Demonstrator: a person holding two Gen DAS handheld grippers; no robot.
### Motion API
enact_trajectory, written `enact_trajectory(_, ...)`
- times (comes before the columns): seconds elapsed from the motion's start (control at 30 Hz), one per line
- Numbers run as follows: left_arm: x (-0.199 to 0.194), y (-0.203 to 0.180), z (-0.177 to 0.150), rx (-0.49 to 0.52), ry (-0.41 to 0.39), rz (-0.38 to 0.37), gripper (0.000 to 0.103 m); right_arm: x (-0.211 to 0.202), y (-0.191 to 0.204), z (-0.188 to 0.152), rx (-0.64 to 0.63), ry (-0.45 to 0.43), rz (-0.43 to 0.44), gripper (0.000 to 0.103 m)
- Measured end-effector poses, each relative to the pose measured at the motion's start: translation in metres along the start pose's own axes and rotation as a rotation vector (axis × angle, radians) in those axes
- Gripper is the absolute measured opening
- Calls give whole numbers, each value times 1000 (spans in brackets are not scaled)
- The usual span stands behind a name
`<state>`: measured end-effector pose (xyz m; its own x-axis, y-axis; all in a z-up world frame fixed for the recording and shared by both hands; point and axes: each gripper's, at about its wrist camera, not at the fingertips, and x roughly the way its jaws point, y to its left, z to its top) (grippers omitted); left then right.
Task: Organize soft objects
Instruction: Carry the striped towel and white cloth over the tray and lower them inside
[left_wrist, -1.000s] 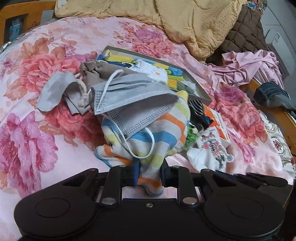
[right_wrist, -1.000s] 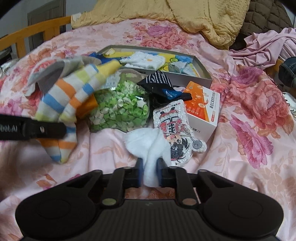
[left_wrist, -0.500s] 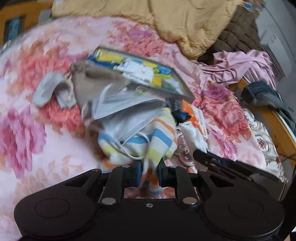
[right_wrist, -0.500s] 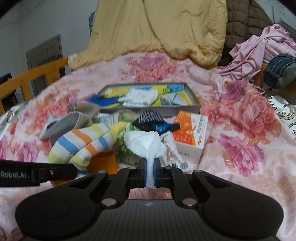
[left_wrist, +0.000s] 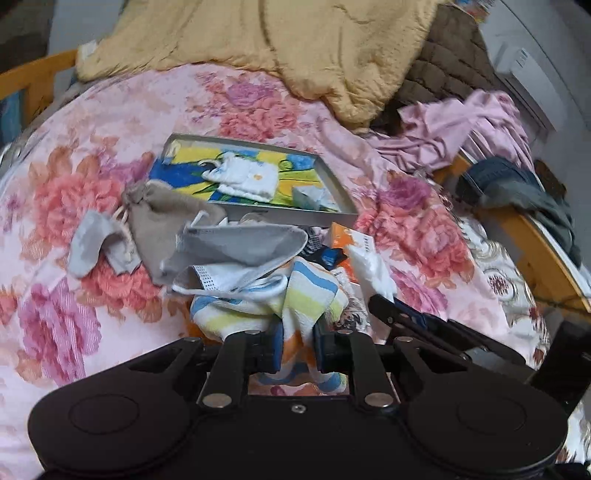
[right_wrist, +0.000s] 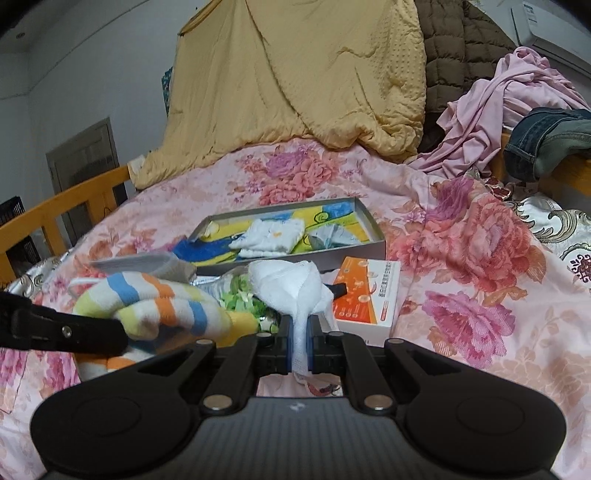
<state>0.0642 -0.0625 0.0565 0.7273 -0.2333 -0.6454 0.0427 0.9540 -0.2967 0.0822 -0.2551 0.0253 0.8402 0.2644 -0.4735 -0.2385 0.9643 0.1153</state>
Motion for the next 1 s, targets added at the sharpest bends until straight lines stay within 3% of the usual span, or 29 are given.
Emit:
enact_trajectory(0.2,-2,5,12,21,7,31,17,-6,0,5,10,-33,18,8)
enact_trajectory(0.43,-5,5,28,6,9,8,17,-17,4,10,-24,-99,24,8)
enact_trajectory(0.77,-4,6,45,89,196,-4,17,-22,3,16,-29,-119,69,8)
enact_trajectory(1.0,3,19,50,145,292,28,17,-27,24,13,-139,-157,209,8)
